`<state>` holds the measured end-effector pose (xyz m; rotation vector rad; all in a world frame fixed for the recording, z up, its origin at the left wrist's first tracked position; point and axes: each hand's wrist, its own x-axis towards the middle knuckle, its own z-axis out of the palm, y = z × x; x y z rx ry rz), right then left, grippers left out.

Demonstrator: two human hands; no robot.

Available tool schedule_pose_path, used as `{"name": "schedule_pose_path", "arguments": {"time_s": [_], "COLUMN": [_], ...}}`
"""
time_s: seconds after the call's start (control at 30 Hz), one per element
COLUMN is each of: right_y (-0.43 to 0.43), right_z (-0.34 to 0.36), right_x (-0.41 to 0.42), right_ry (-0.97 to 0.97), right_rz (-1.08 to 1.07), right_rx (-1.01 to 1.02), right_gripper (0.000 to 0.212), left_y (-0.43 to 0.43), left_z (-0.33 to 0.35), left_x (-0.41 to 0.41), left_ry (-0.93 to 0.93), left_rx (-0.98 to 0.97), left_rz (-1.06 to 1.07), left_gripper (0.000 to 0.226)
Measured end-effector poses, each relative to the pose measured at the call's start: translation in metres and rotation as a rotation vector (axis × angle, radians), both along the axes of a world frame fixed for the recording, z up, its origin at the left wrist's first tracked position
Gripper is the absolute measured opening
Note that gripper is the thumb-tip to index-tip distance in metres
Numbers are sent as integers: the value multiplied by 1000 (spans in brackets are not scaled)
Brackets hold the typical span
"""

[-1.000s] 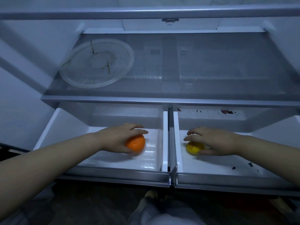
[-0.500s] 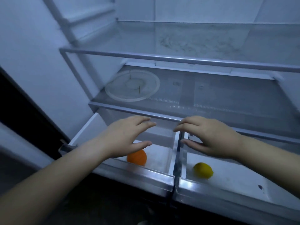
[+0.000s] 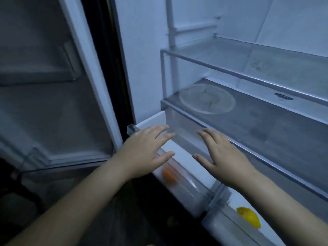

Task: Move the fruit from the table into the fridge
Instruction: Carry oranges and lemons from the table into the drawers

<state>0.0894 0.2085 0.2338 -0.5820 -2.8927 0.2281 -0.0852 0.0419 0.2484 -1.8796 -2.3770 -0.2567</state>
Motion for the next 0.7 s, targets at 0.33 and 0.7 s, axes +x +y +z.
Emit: {"name": "schedule_pose_path", "arguments": {"time_s": [0.33, 0.7], "right_y": [-96, -294], "right_z": [21, 38], "right_x": [-79, -193], "right_ry": [78, 11], "right_rz": [305, 682], "right_rx": [44, 69], "right_gripper": [70, 71], "left_y": [-123, -351], "left_z": [22, 29], "left_x": [-15, -41], "left_ry": [73, 88], "left_rx": [41, 65], "left_rz": [351, 764], "left_gripper": [66, 65]}}
